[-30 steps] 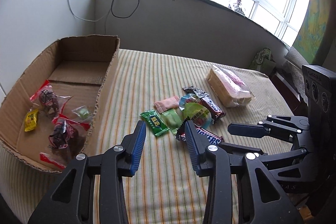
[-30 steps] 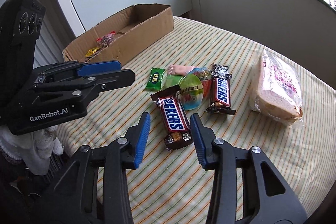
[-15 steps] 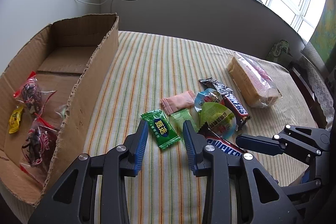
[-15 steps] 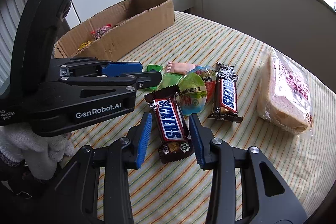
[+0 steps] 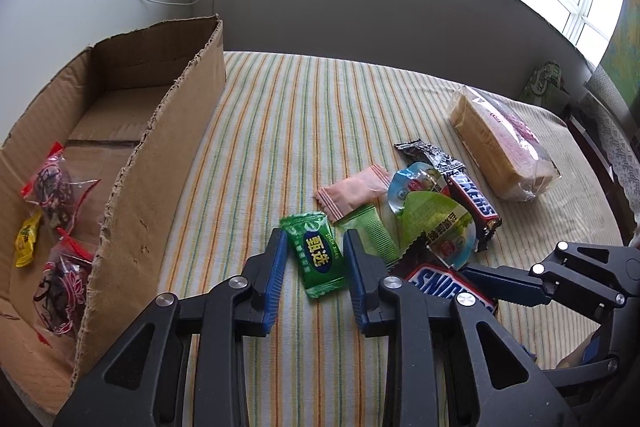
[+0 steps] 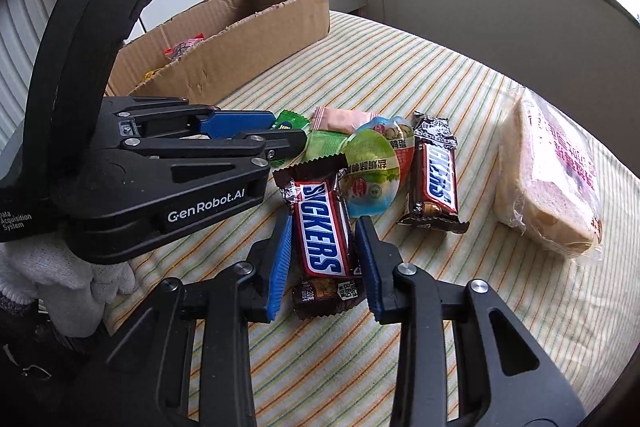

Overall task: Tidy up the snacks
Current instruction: 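Grasp the green candy packet with the left tool while the right tool grasps a Snickers bar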

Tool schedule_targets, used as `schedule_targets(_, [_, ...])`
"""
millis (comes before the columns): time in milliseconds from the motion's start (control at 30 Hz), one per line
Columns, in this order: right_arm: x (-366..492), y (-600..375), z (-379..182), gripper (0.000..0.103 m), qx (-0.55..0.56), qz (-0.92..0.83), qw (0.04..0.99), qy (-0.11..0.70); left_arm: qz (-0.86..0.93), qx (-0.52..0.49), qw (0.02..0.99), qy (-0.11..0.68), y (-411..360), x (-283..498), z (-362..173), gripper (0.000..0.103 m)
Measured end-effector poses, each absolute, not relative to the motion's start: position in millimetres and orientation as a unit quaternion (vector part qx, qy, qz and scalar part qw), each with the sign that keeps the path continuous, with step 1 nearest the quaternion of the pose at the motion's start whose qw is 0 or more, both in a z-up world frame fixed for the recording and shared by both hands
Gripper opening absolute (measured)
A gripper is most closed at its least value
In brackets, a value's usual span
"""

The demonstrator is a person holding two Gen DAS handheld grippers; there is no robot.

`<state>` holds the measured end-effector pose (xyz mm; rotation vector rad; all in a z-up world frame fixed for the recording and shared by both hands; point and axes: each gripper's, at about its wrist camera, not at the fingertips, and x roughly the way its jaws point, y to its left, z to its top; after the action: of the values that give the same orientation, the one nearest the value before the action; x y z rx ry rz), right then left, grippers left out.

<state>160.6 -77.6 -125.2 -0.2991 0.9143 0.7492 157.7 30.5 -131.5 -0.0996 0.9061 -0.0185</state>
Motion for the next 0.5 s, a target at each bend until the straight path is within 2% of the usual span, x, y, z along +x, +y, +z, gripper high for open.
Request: schedule_targets(500, [153.0,-97.6,-118.2,0.030,-0.110,0.336,0.829,0.433,-0.019,-0.055,0.899,0.435,33.0,140.0,-129.8,0.018])
